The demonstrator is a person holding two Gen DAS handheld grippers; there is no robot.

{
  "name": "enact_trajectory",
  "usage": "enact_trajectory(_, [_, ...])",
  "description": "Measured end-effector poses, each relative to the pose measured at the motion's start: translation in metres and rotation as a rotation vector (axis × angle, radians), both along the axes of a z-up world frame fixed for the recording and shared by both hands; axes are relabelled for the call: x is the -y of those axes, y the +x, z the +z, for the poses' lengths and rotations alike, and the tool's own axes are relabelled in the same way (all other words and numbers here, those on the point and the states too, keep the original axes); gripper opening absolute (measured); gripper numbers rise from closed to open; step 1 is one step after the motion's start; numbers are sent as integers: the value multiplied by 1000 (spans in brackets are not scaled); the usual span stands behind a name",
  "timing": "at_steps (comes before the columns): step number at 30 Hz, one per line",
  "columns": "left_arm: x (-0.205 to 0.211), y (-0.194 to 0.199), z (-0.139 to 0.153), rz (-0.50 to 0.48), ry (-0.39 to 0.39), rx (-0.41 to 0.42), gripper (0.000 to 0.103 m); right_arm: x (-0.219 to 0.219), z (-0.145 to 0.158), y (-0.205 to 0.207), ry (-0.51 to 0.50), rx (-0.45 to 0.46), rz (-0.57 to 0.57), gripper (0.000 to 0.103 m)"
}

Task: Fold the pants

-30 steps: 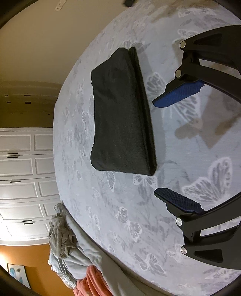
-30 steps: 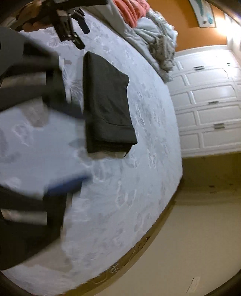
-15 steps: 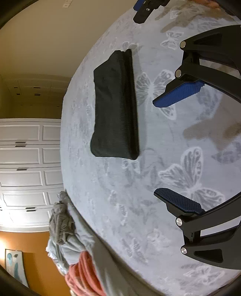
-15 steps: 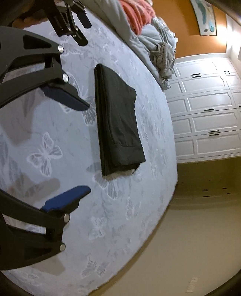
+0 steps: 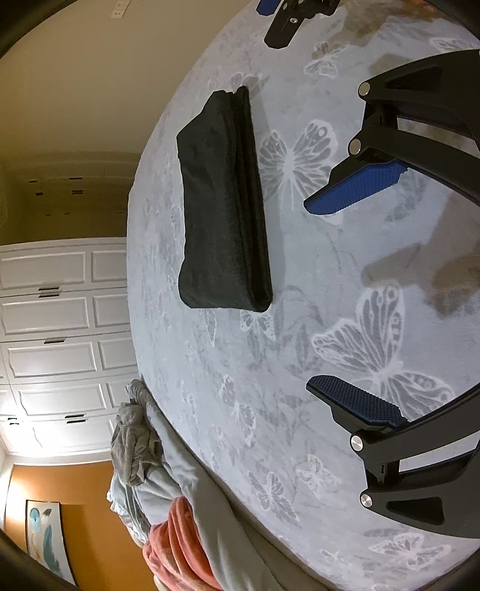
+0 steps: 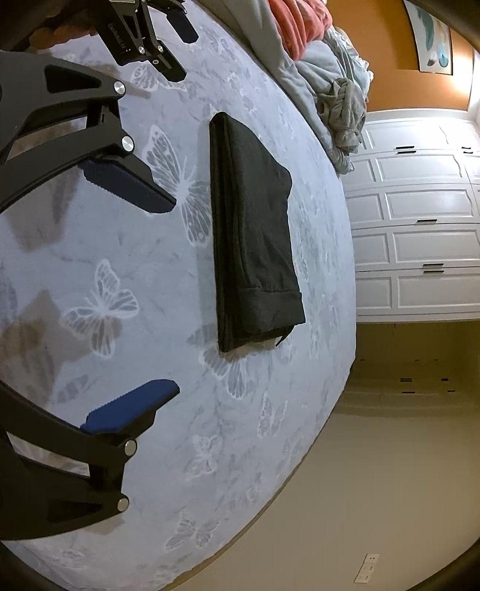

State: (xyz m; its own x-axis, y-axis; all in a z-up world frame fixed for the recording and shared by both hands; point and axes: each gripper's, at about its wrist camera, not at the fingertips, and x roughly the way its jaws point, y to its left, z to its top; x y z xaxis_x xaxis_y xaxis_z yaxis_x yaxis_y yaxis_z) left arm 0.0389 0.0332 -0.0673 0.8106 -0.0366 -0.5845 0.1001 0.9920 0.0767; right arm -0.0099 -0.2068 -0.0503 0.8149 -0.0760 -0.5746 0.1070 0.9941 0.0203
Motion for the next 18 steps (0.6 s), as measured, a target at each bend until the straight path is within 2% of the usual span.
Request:
enact_trajectory(11, [6, 8, -1, 39, -28, -8, 86, -8, -4, 2, -26, -2, 6, 89])
enact_trajectory(18, [11, 8, -5, 30, -1, -1, 86, -3, -3, 3, -12, 4, -1, 89])
